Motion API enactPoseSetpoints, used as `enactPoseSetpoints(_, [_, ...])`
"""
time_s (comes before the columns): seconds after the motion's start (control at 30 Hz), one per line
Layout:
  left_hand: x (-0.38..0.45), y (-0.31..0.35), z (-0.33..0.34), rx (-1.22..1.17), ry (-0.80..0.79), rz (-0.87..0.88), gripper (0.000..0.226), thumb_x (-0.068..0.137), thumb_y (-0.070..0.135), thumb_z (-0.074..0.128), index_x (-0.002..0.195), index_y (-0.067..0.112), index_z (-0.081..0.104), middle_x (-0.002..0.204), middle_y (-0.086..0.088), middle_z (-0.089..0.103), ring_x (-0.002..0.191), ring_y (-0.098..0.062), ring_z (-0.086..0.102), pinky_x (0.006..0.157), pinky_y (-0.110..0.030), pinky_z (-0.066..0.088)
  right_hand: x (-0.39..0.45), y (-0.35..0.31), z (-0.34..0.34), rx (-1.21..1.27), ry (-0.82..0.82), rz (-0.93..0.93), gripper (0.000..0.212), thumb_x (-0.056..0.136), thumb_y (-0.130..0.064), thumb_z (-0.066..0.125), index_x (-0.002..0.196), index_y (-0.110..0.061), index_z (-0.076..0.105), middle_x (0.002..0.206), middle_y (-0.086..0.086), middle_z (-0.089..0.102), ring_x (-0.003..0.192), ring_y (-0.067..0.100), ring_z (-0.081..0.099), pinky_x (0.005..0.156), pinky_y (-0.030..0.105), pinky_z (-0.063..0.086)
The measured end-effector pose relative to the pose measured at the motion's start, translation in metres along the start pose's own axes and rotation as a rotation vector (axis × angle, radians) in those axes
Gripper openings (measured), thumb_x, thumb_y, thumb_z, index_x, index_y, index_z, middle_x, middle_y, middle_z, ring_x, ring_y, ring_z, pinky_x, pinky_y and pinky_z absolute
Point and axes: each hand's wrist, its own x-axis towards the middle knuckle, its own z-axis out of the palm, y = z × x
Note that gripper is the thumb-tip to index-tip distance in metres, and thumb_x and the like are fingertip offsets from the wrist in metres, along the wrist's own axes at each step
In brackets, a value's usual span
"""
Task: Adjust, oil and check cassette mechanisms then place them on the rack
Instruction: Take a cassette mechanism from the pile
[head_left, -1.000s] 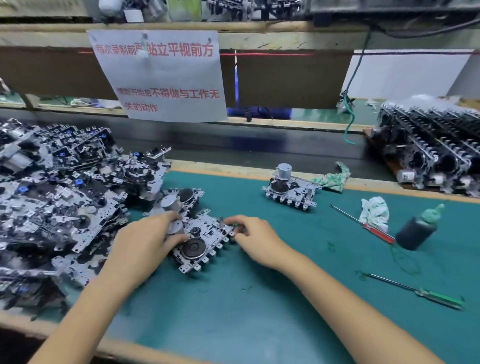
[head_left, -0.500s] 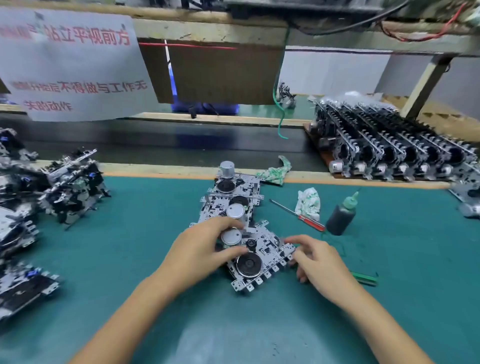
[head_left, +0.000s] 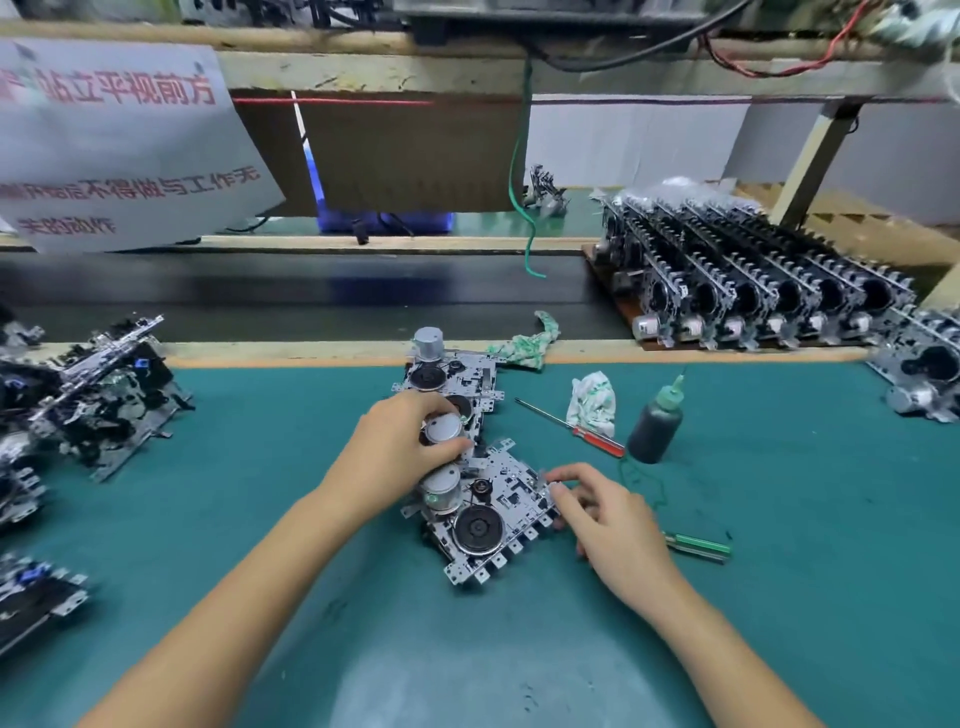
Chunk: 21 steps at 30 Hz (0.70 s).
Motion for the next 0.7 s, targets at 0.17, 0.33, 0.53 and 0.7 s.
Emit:
enactPoseSetpoints(0.17, [-0.005,-0.002,0.001,-0.064,0.078,0.046,0.015,0.08,0.026,0.074,0.091,0.02,0.067,0.081,0.011,0.054,0.075,-0.016,0.05,0.07,-0.029,0.038,0.0,-0.001,-0.001,0.011,-0.039,-0.016,0.004,0.089,-0.035,0.058,0.087,-0.033,0.057,0.064,-0.011,0.059,0.053,0.019,0.05,0.061,0.034,0.045])
enactPoseSetpoints(0.33, [-0.009,0.0,-0.002,-0.18,0.141,0.039,0.019,0.076,0.028,0.077,0.086,0.035,0.061,0.082,0.016,0.056,0.069,0.003,0.049,0.067,-0.016,0.036,0.002,-0.003,-0.001,0.384,-0.115,0.092,0.007,0.09,-0.011,0.061,0.091,-0.012,0.053,0.054,-0.003,0.056,0.039,0.02,0.045,0.036,0.022,0.035])
enactPoseSetpoints(0.53, [-0.003,0.006,-0.011,-0.174,-0.073,0.17,0.021,0.077,0.017,0.077,0.09,0.029,0.066,0.081,0.01,0.052,0.069,0.001,0.05,0.063,-0.016,0.036,0.001,-0.006,0.003,0.527,-0.124,0.161,0.013,0.091,0.001,0.055,0.084,-0.007,0.046,0.049,0.004,0.055,0.035,0.015,0.046,0.034,0.02,0.036])
enactPoseSetpoints(0.7, [-0.002,0.01,-0.01,-0.198,-0.197,0.29,0.017,0.082,0.016,0.073,0.098,0.023,0.071,0.089,0.0,0.06,0.078,-0.01,0.053,0.075,-0.028,0.046,0.002,-0.004,0.005,0.491,-0.122,0.187,0.014,0.091,0.002,0.054,0.084,-0.007,0.046,0.045,0.0,0.055,0.038,0.017,0.048,0.036,0.022,0.039])
